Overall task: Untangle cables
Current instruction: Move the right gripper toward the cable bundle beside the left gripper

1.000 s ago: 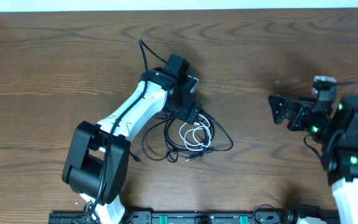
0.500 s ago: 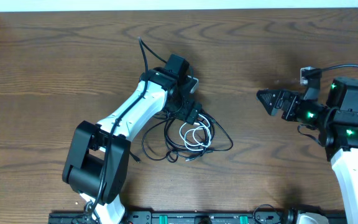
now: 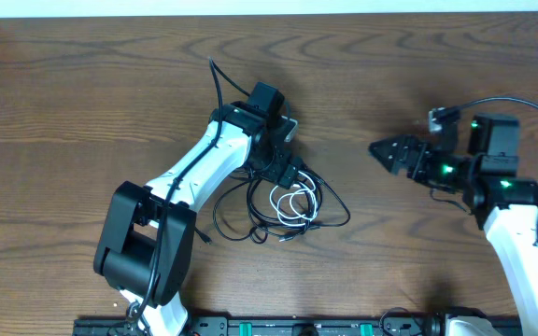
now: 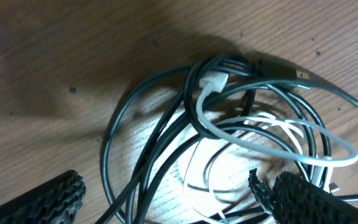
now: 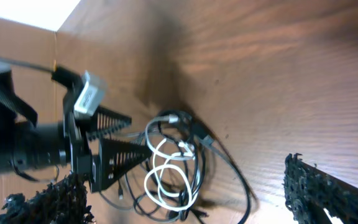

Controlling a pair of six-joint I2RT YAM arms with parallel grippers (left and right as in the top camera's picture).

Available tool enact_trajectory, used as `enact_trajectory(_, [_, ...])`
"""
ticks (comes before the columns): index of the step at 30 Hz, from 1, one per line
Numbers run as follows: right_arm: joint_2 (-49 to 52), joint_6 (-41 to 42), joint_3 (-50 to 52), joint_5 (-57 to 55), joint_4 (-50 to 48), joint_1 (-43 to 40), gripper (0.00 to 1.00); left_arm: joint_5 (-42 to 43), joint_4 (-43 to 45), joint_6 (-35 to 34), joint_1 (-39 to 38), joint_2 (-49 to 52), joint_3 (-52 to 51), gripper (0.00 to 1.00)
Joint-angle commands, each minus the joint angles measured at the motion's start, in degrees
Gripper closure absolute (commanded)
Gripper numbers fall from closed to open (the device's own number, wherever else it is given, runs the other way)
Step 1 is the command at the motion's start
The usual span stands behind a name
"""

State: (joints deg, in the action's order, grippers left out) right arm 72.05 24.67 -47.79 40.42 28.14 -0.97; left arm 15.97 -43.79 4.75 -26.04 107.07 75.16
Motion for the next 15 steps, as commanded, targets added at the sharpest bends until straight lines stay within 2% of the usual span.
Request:
enact_trajectory(1, [2.0,0.8,-1.1,-2.9,0.5,4.7,0.04,-0.6,-1.1,1.6,-0.1,0.9,0.8,0.02])
enact_trajectory(10, [8.4,-0.1,-1.1,-16.9,0.4,17.2,0.04,-1.0,-2.7,3.3,0.3,0.6,0.9,0.02])
enact_trajectory(15, [11.5,-0.5,-1.1,-18.3,-2.2,21.7,0.07,-1.3,-2.6,3.3,1.6,-0.9,0.9,0.02])
